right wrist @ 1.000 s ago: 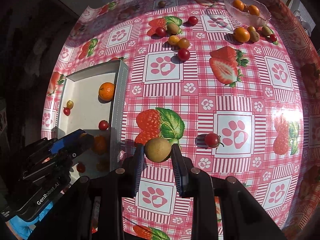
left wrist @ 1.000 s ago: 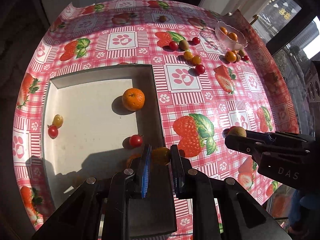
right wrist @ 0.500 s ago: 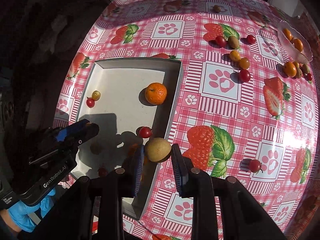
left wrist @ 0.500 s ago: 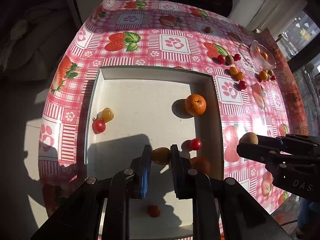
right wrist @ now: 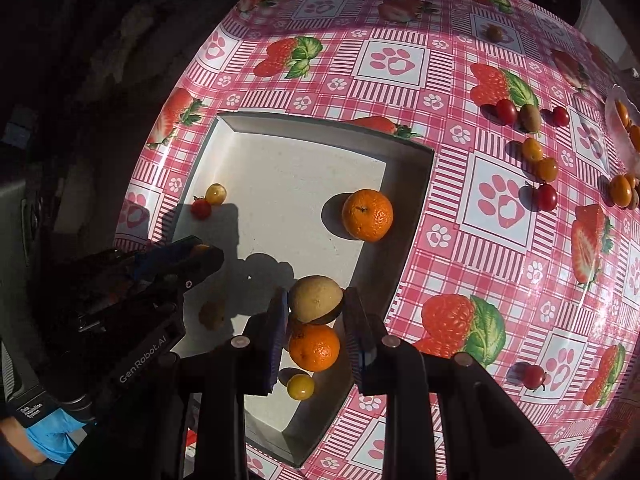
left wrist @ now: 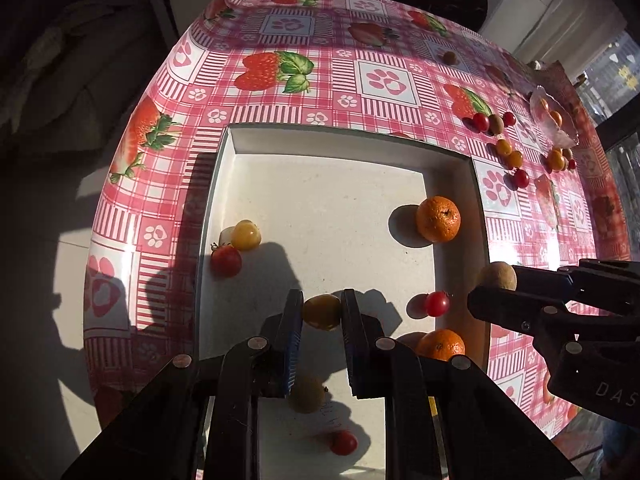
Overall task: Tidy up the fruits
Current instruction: 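Carry the kiwi and yellow tomato into the white tray and open both tools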
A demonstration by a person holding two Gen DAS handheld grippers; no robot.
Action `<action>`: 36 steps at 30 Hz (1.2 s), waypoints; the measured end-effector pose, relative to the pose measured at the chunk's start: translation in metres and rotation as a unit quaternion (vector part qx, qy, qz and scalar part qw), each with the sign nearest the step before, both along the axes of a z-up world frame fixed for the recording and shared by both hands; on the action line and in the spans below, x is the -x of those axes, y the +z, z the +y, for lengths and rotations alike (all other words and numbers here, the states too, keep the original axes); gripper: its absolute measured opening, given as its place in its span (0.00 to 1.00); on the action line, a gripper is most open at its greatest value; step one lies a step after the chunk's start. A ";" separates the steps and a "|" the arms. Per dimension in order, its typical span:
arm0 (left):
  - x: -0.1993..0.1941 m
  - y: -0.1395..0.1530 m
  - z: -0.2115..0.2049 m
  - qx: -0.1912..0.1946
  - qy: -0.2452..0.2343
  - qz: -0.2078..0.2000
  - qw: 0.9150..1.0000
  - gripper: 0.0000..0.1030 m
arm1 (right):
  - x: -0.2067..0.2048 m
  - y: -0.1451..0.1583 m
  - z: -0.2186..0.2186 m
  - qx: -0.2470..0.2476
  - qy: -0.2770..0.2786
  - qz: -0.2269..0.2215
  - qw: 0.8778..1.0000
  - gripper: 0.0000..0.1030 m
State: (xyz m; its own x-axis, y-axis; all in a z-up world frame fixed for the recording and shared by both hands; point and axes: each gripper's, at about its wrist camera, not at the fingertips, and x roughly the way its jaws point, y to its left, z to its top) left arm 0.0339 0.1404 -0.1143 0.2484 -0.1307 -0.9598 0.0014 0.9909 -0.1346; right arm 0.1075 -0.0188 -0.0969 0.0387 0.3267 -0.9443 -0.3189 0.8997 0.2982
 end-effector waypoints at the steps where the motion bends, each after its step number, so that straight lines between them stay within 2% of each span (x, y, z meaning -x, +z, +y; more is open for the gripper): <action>1: -0.002 -0.002 0.000 -0.001 0.000 0.001 1.000 0.20 | -0.003 -0.002 0.001 0.000 0.000 0.002 1.000 0.30; 13: -0.028 -0.030 -0.007 -0.030 -0.022 0.021 0.999 0.20 | -0.026 -0.031 0.016 0.007 -0.003 0.021 1.000 0.30; 27: -0.026 -0.046 -0.017 -0.049 -0.036 0.033 0.998 0.21 | -0.031 -0.063 0.023 0.028 0.002 0.047 0.998 0.30; 29: -0.027 -0.046 -0.017 -0.051 -0.033 0.034 0.998 0.25 | -0.030 -0.063 0.024 0.024 0.000 0.051 0.998 0.32; 31: -0.029 -0.046 -0.014 -0.054 -0.025 0.036 0.998 0.36 | -0.031 -0.062 0.021 0.024 -0.004 0.051 0.998 0.36; 33: -0.028 -0.042 -0.007 -0.059 -0.015 0.030 0.998 0.53 | -0.033 -0.060 0.015 0.018 -0.010 0.051 0.998 0.40; 34: -0.027 -0.041 -0.004 -0.057 -0.011 0.027 0.998 0.54 | -0.033 -0.059 0.013 0.014 -0.013 0.051 0.999 0.47; 36: -0.028 -0.038 0.002 -0.051 -0.006 0.028 0.998 0.54 | -0.033 -0.055 0.009 -0.004 -0.017 0.051 0.999 0.55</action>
